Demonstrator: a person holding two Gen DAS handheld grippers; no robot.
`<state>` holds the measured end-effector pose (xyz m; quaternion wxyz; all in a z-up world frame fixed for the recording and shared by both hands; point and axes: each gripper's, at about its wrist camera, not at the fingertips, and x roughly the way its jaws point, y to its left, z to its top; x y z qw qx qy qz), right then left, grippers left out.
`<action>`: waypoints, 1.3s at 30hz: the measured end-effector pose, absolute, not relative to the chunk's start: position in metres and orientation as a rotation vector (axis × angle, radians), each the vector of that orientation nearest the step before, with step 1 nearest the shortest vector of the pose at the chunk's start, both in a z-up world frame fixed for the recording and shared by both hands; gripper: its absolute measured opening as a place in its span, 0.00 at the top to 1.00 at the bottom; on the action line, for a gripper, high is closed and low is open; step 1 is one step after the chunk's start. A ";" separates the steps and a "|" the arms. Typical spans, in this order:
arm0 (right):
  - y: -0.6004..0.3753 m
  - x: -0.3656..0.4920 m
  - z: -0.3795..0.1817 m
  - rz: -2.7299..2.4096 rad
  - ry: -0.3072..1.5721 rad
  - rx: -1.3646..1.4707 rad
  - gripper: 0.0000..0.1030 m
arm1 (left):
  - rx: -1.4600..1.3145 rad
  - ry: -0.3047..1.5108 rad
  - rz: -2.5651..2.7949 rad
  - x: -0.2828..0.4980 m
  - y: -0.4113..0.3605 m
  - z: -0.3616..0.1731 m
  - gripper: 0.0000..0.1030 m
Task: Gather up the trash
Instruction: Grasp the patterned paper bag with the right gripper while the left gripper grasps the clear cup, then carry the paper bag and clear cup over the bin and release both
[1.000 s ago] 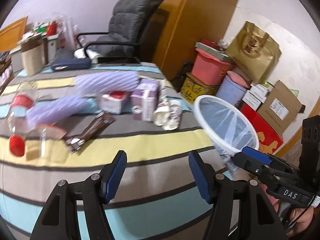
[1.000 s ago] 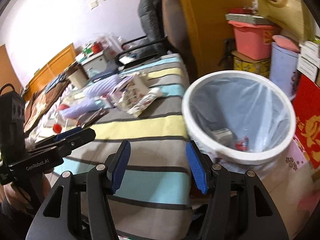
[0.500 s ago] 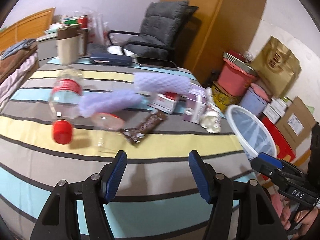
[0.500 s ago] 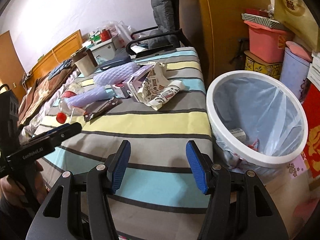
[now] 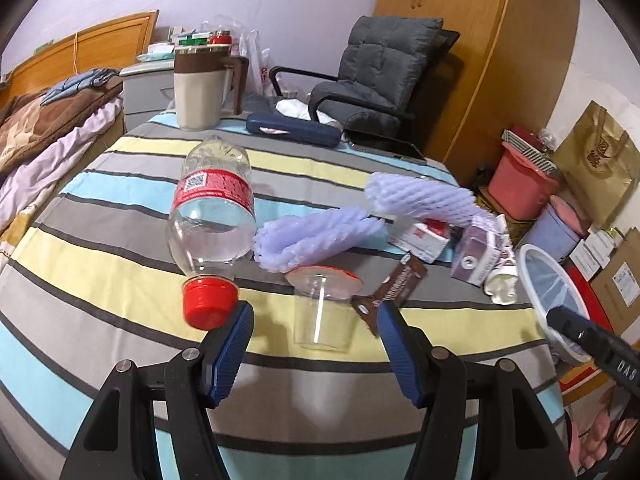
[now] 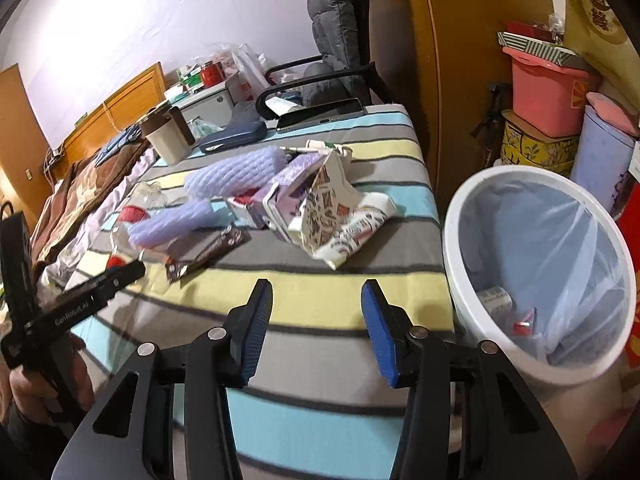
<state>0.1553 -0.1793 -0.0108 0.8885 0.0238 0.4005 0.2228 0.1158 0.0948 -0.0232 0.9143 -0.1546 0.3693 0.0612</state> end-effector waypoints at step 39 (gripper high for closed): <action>-0.174 0.163 -0.010 0.494 0.845 0.053 0.82 | -0.266 0.806 0.092 0.103 0.077 -0.022 0.69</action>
